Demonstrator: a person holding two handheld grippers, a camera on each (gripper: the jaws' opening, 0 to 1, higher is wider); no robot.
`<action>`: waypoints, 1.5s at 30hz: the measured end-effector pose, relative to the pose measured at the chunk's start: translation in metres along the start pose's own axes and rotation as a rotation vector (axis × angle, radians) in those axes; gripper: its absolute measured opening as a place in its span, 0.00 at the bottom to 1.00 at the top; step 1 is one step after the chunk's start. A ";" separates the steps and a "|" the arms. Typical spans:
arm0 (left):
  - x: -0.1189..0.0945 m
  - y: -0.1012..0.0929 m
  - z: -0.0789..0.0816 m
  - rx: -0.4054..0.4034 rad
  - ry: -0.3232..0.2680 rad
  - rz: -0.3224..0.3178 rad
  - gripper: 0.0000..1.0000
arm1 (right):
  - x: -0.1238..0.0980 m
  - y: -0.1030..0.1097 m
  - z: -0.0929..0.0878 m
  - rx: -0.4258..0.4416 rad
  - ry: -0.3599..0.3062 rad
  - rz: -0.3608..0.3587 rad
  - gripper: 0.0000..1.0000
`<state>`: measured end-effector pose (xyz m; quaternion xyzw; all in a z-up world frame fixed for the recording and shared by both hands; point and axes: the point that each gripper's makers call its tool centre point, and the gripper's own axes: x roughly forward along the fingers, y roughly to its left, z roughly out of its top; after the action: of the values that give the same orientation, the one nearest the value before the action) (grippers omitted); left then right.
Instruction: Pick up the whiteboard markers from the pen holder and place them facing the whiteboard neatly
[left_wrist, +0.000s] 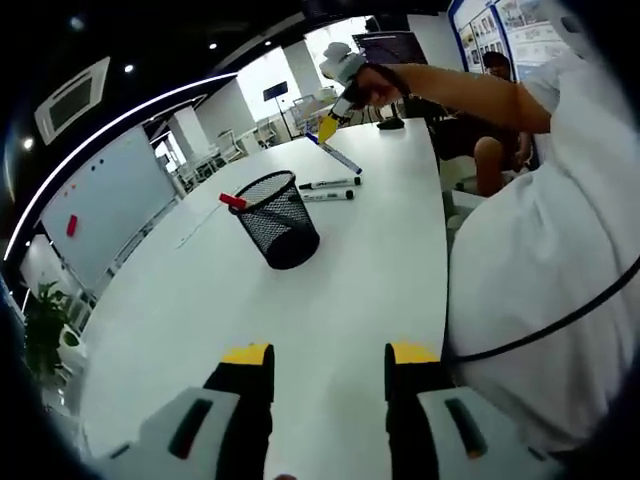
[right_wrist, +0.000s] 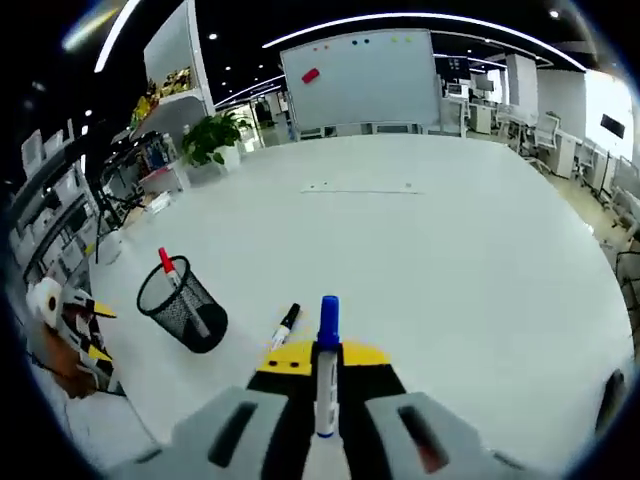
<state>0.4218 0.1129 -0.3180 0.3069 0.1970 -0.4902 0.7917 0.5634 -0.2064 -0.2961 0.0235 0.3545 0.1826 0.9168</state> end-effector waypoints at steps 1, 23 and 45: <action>0.000 0.000 0.000 -0.001 0.000 0.001 0.46 | 0.001 0.000 -0.001 0.015 0.012 0.004 0.07; 0.004 0.002 -0.006 0.005 0.021 0.008 0.46 | 0.037 -0.009 -0.027 0.076 0.167 -0.047 0.07; 0.000 0.011 -0.010 -0.002 0.035 0.046 0.46 | 0.060 -0.040 -0.029 0.116 0.229 -0.195 0.07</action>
<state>0.4314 0.1235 -0.3221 0.3193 0.2042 -0.4664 0.7993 0.5983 -0.2252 -0.3632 0.0209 0.4674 0.0737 0.8807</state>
